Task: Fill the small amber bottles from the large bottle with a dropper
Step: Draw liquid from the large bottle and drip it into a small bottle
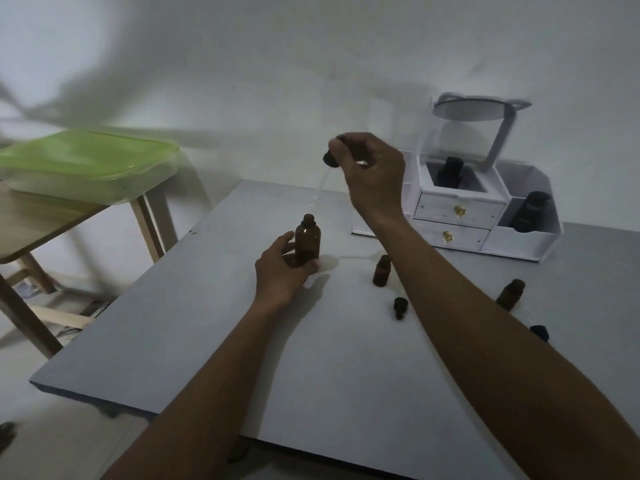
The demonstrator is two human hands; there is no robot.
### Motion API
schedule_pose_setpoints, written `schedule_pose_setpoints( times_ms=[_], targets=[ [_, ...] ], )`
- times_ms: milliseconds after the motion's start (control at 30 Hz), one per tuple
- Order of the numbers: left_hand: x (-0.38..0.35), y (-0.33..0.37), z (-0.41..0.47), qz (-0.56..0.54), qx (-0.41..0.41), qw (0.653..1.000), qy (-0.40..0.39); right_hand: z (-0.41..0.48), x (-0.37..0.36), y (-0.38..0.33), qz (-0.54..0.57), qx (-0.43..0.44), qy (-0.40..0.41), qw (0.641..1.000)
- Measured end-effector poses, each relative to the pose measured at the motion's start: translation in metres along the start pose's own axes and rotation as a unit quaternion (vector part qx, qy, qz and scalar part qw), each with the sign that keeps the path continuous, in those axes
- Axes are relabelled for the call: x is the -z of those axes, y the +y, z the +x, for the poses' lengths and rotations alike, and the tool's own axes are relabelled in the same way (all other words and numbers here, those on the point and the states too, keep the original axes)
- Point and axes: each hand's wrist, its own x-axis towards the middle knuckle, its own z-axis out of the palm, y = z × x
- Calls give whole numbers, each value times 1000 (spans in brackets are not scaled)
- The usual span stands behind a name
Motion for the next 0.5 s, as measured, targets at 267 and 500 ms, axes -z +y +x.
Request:
schedule_pose_setpoints(
  times_ms=[267,500],
  targets=[
    [-17,9,-42,-39,29,998,44,8,67,5,17,-23,39,999],
    [-70,23,-42,-5,-13,996,-88,-11,106,38,-20,-51,42,998]
  ],
)
